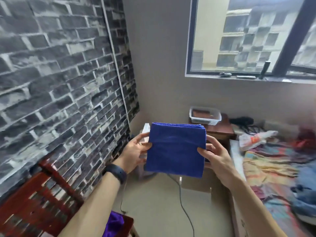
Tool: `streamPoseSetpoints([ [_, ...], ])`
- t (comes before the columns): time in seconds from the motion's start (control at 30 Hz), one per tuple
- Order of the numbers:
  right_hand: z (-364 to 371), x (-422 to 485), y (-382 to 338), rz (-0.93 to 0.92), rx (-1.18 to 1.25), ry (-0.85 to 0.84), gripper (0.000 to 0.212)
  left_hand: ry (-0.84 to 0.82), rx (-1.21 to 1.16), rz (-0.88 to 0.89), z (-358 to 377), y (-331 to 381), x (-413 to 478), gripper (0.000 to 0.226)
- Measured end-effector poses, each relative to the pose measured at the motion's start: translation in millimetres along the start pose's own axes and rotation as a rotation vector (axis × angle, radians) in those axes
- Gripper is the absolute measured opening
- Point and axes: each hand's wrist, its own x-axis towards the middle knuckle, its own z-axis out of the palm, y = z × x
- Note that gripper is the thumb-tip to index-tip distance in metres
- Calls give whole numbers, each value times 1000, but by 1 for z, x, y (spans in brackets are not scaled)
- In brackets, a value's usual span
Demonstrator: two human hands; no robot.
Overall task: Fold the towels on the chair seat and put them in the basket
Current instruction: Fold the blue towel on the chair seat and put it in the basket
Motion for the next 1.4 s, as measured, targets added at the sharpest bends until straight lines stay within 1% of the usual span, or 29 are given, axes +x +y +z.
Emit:
streamPoseSetpoints([
  [0.13,-34,64,-5,-10,-22,80,39,-79,-3,-21,31,9,82,33],
  [0.3,-70,163,-16,-27,-13,162,39,-198,105,-28,60,37,210,33],
  [0.47,-108,247,-24,-23,16,252,35,-296,164,-48,100,63,320,32],
  [0.63,-153,317,-22,5,5,350,35,-336,176,-73,142,64,412,32],
  [0.77,-198,375,-11,47,4,372,36,-360,187,-113,175,51,484,32],
  [0.93,-254,461,5,87,12,361,33,-332,180,-135,214,35,579,33],
  [1.13,-312,546,46,245,25,330,34,-236,201,-240,246,-4,661,31],
  [1.4,-341,620,134,554,-30,277,32,-109,228,-522,241,-81,732,31],
])
